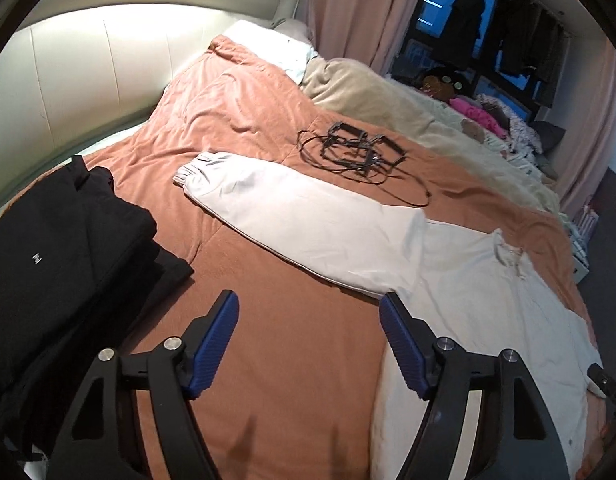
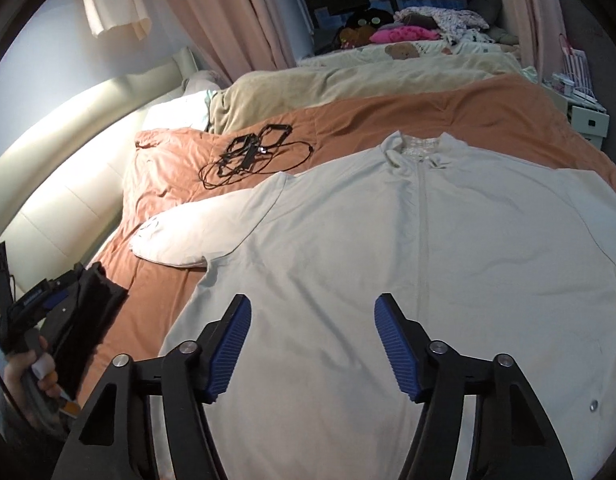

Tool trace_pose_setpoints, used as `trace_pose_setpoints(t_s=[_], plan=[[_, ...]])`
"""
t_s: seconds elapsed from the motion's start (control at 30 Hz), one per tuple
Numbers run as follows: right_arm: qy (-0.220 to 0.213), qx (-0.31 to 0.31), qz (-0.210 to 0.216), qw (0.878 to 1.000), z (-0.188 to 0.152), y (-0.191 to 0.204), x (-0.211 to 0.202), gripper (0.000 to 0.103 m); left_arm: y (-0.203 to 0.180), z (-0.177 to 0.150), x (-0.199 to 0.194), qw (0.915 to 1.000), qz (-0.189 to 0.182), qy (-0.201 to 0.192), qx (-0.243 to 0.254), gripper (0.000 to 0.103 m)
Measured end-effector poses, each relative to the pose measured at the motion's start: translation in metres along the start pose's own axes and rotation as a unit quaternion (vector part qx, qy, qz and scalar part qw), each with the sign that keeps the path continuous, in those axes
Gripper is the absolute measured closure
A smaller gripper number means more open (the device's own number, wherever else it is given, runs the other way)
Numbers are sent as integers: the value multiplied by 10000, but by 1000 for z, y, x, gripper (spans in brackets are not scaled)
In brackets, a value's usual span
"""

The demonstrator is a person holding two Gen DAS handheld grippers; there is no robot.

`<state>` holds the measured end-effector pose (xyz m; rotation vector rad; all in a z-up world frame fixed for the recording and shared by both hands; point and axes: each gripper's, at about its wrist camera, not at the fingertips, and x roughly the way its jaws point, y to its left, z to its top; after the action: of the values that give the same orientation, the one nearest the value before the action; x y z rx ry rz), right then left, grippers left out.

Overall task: Fold large clothes
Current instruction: 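Lower the left tool onto the jacket sleeve and close on it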

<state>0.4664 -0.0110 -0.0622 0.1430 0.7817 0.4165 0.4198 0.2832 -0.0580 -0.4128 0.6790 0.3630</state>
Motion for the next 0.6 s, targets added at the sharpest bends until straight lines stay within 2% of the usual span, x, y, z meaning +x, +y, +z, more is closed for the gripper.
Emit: trace_pose_setpoints(t_s=[0.1, 0.17, 0.33, 0.43, 0.53, 0.6], plan=[[155, 0, 93, 9998, 14, 7, 29, 50, 10, 16, 40, 9994, -49, 240, -224, 40], [269, -3, 148, 9995, 23, 11, 50, 52, 15, 27, 64, 9989, 11, 371, -283, 40], [554, 61, 350, 9978, 39, 20, 100, 66, 28, 46, 120, 9970, 277, 595, -421, 41], [745, 115, 490, 9959, 43, 25, 130, 69, 38, 50, 152, 9944, 408, 782, -579, 49], [948, 260, 612, 9933, 46, 26, 162, 71, 46, 53, 184, 9913, 641, 943, -659, 49], [1089, 408, 718, 9906, 47, 26, 183, 76, 52, 54, 205, 9886, 781, 1059, -731, 49]])
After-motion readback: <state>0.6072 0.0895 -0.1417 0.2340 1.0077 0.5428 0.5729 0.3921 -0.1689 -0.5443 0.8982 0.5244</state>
